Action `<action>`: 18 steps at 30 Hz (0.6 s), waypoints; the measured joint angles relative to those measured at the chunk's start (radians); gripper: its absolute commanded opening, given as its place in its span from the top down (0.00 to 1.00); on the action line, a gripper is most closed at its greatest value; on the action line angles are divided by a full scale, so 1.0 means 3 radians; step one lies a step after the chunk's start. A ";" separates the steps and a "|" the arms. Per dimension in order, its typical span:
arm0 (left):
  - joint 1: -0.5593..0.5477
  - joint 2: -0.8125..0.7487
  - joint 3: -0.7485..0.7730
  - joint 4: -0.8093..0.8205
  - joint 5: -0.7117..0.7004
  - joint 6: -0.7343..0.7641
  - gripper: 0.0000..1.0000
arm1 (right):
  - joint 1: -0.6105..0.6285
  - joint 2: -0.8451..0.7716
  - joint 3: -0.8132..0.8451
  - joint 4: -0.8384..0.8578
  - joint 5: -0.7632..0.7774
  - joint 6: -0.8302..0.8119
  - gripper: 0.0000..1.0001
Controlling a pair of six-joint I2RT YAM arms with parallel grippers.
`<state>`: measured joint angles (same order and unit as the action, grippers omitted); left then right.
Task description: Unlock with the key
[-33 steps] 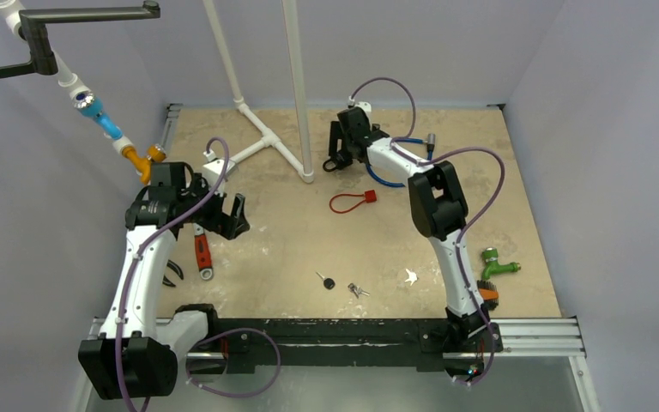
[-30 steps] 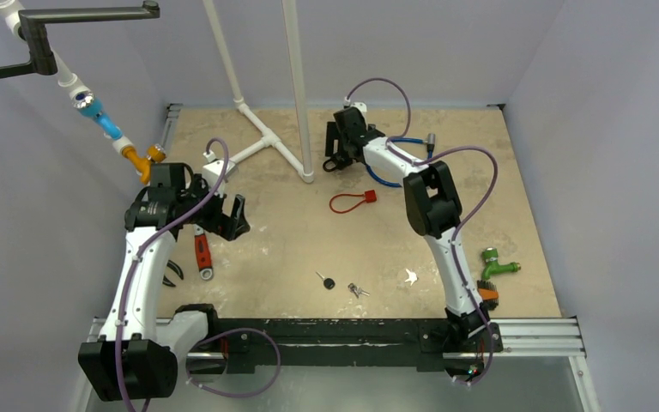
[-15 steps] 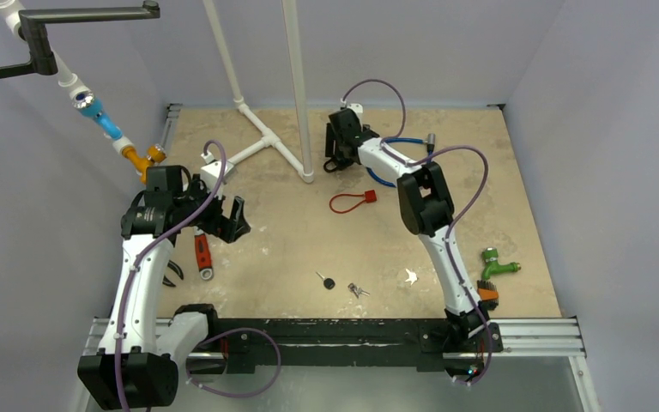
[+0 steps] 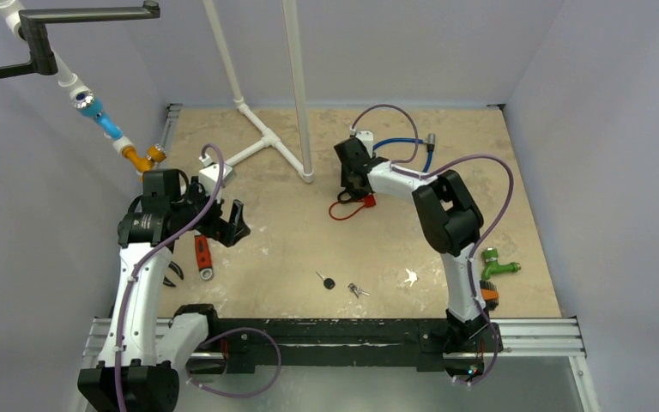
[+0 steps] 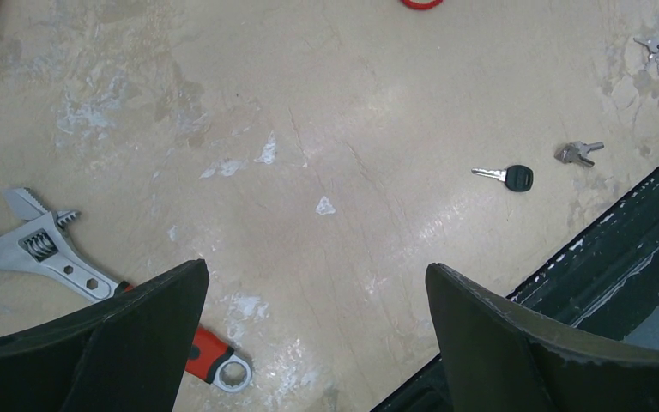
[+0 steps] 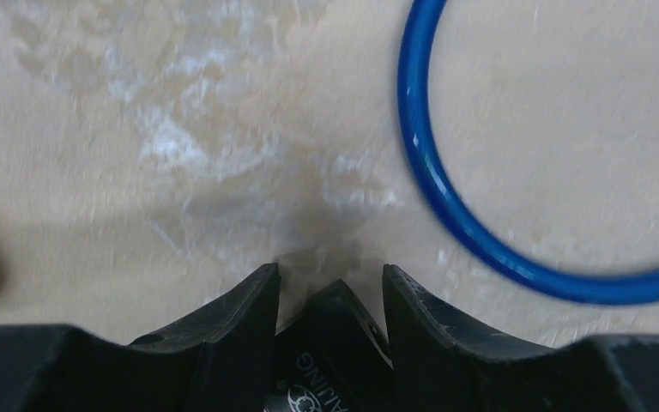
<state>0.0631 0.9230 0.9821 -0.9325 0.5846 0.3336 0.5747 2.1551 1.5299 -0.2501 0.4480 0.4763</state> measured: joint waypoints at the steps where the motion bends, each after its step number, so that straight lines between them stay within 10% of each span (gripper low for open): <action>1: 0.0000 -0.0017 0.0000 -0.0009 0.0001 0.0000 0.00 | 0.0039 -0.0062 -0.0103 0.0025 0.0022 0.0048 0.56; 18: 0.0000 -0.0149 0.0000 -0.0070 0.0011 0.0006 0.00 | 0.0946 -0.0289 -0.0245 -0.0212 -0.0056 0.0933 0.38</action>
<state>0.0631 0.8783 0.9821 -0.9535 0.5880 0.3355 0.8585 2.0686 1.4563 -0.3138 0.4313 0.7563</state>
